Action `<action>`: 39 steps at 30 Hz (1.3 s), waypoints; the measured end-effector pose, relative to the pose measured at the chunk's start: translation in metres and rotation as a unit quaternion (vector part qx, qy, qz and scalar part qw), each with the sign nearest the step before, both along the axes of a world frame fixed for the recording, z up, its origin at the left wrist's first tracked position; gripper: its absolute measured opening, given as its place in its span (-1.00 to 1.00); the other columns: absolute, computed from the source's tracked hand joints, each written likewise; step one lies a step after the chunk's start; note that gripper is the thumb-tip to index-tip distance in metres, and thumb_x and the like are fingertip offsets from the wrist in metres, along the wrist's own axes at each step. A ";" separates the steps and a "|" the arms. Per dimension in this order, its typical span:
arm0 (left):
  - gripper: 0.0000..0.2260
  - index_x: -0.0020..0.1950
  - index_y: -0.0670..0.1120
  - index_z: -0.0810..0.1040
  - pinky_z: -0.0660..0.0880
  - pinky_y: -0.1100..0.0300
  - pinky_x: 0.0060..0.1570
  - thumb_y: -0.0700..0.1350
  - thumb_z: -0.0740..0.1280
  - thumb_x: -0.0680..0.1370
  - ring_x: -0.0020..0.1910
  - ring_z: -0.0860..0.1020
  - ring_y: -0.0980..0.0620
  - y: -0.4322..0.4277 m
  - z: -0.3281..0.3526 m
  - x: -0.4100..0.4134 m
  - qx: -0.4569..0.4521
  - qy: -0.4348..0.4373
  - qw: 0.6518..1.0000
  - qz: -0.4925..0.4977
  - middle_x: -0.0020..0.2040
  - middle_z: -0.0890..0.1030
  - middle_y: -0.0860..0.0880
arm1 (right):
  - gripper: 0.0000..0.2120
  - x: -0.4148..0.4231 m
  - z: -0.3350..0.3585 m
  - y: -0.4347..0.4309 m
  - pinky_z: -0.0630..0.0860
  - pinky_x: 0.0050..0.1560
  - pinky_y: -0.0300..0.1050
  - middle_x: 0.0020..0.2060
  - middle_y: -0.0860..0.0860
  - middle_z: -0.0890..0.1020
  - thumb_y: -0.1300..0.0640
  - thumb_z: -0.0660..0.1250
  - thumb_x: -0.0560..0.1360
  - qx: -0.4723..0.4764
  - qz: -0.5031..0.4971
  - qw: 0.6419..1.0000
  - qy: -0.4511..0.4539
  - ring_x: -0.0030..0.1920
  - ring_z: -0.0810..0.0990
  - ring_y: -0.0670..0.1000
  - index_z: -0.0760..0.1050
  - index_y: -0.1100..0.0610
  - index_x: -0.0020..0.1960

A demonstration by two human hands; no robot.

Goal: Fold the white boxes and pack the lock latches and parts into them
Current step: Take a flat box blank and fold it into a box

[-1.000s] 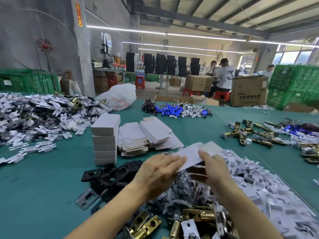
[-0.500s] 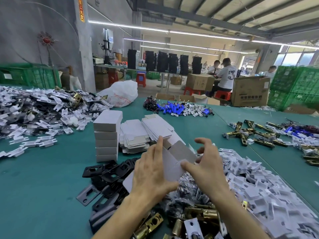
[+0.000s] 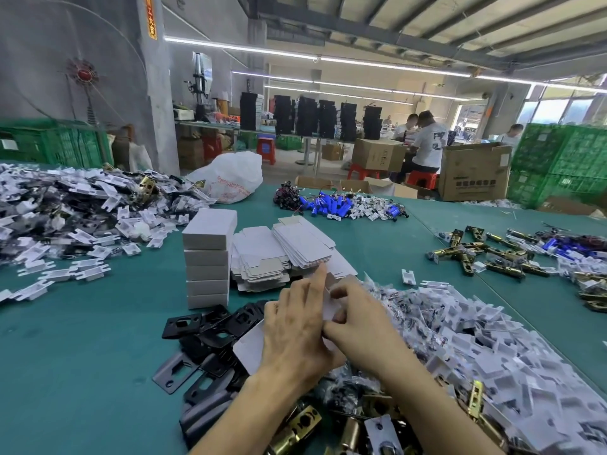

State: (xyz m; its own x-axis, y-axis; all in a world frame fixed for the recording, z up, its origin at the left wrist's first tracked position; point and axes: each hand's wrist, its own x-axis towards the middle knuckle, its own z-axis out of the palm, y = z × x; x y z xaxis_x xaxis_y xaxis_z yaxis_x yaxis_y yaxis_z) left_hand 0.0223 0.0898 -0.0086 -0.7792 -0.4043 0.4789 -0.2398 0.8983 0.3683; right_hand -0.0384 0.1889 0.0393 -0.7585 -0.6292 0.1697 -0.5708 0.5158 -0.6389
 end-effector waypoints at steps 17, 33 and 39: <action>0.03 0.57 0.16 -0.30 0.31 0.15 -0.07 0.26 0.34 0.33 0.15 0.40 -0.02 0.002 -0.001 0.000 0.069 -0.039 0.997 -0.006 0.04 0.13 0.09 | -0.73 0.008 0.000 -0.004 0.29 0.14 -0.13 0.15 0.03 0.48 0.15 0.22 0.55 0.096 -0.006 0.988 0.118 0.21 0.43 0.08 0.41 0.07 0.24; -0.29 0.48 0.01 0.24 0.61 0.02 -0.26 0.20 0.24 0.36 -0.09 0.66 -0.09 0.003 0.012 0.004 0.050 0.226 0.972 -0.034 0.13 0.64 -0.04 | -0.94 0.014 0.029 0.004 0.37 0.22 -0.12 0.04 -0.05 0.51 0.16 0.38 0.52 -0.044 0.049 0.987 0.146 0.15 0.45 0.00 0.58 0.02 -0.11; -0.18 0.57 0.16 0.20 0.60 0.12 0.14 -0.12 0.54 0.42 0.26 0.58 0.15 0.003 0.009 0.001 0.187 0.268 0.919 -0.221 0.40 0.52 0.14 | -0.67 0.002 0.040 0.018 0.19 0.17 -0.60 0.17 -0.07 0.39 0.37 0.36 0.46 -0.147 0.089 0.971 0.168 0.24 0.31 -0.38 0.51 -0.08 -0.08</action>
State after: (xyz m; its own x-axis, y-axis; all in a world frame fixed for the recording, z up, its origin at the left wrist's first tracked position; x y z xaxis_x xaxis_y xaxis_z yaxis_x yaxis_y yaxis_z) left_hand 0.0234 0.0923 0.0007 -0.6002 -0.3192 0.7334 0.4245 0.6500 0.6303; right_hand -0.0360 0.2072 0.0789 -0.5131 -0.6323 0.5804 -0.8355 0.2131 -0.5065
